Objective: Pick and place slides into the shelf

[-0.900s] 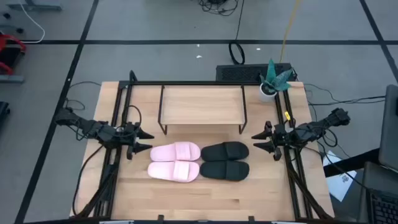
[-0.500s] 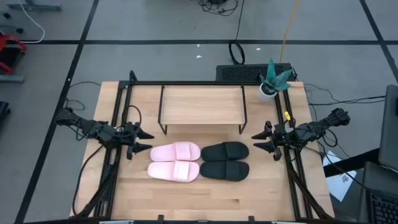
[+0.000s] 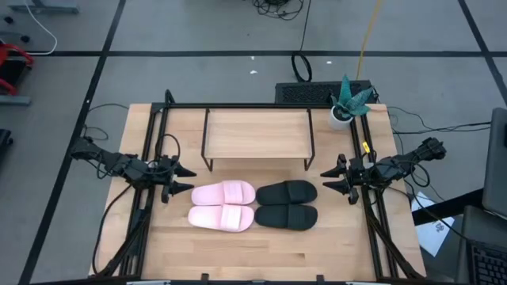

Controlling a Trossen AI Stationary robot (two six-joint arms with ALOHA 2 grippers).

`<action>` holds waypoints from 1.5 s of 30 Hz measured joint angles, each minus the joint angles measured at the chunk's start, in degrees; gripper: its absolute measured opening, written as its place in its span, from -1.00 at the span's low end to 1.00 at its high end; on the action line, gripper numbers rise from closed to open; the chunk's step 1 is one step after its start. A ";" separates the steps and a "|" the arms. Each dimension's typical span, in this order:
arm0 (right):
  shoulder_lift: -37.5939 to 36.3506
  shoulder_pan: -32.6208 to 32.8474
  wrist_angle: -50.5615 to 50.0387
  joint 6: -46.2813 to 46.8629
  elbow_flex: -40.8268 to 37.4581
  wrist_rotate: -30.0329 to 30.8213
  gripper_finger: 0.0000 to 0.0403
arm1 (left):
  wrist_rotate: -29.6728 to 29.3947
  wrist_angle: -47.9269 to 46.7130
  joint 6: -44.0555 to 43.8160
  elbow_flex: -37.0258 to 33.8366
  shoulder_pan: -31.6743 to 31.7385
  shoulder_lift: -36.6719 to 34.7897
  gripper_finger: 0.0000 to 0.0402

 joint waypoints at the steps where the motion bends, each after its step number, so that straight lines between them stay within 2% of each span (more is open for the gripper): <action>1: 0.00 0.01 0.01 0.00 0.01 0.00 -0.20 | -0.01 0.00 0.00 0.00 -0.02 0.00 0.26; 18: 0.00 0.01 0.01 -0.47 0.02 0.04 -0.20 | -0.01 0.00 0.00 0.00 -0.01 0.00 0.26; 25: 0.04 0.00 2.77 -12.89 -0.13 0.13 -0.20 | 0.01 -0.01 0.00 0.00 0.00 0.00 0.26; 28: 0.24 0.00 10.83 -9.21 -0.55 0.10 -0.20 | 0.01 -0.01 0.00 0.00 -0.01 0.00 0.26; 34: 1.60 0.00 37.69 -2.49 -0.31 0.13 -0.20 | 0.02 0.00 0.00 0.00 0.00 0.00 0.26; 36: 2.93 0.00 46.54 -2.62 -0.24 -0.04 -0.20 | -0.03 0.00 0.00 0.00 0.01 0.00 0.26; 39: 6.25 0.00 54.16 -4.95 -0.15 -1.44 -0.20 | -1.79 0.05 0.04 0.00 -0.02 0.00 0.26; 45: 18.79 0.00 67.89 -10.90 0.81 -1.43 -0.20 | -8.78 5.09 -0.34 -0.02 -0.02 0.00 0.26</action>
